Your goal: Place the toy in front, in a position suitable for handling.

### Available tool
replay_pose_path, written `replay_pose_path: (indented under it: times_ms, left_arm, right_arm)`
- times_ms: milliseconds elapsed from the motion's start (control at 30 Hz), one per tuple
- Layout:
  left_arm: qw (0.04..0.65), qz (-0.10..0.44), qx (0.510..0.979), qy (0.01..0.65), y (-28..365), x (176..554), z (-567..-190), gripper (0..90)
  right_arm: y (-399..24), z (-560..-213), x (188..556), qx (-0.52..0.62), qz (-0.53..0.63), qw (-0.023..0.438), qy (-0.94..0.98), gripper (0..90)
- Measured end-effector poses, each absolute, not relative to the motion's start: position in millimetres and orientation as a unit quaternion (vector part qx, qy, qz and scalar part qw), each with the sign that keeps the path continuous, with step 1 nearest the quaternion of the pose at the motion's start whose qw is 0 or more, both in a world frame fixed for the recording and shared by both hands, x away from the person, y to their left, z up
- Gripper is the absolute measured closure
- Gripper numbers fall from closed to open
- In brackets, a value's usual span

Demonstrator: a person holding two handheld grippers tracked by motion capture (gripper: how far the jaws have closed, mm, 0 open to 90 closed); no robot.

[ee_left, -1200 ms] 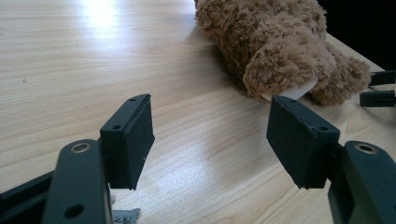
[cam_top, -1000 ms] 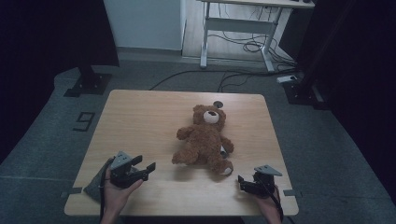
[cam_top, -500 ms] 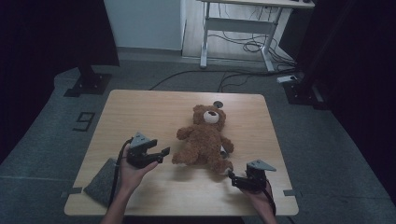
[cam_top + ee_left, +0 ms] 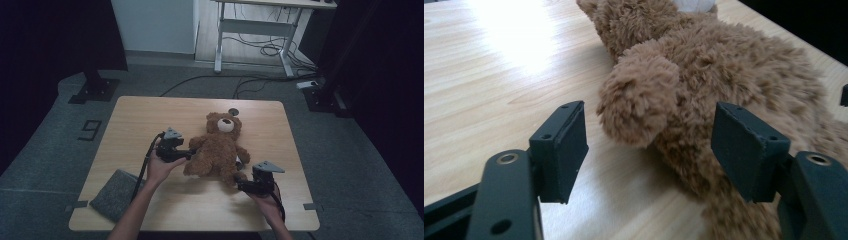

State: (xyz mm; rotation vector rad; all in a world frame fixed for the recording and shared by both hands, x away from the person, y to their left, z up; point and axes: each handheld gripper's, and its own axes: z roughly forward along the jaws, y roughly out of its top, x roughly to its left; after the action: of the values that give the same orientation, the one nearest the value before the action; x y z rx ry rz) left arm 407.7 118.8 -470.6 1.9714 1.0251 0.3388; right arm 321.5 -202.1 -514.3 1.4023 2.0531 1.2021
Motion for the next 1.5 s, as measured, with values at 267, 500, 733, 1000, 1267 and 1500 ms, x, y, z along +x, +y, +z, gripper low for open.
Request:
replay_pose_path:
  times_ms: [267,500,733,1000,1267,1500]
  left_arm:
    - [0.423,0.135,0.797,0.410,105,423,-481,29.3]
    - [0.402,0.147,0.801,0.419,93,434,-484,39.3]
    - [0.400,0.141,0.802,0.421,91,434,-483,65.7]
    - [0.416,0.154,0.799,0.405,92,425,-472,76.4]
    - [0.450,0.166,0.789,0.384,108,397,-443,77.9]
    - [0.463,0.153,0.784,0.385,127,383,-439,77.8]
  right_arm:
    - [-186,-509,325,0.480,0.433,0.184,0.741,15.6]
    - [-171,-525,341,0.465,0.414,0.157,0.767,29.0]
    - [-173,-532,347,0.445,0.413,0.134,0.783,50.5]
    - [-178,-527,347,0.444,0.399,0.149,0.789,72.0]
    - [-194,-519,354,0.462,0.407,0.161,0.771,73.3]
    - [-195,-507,364,0.460,0.410,0.183,0.766,73.6]
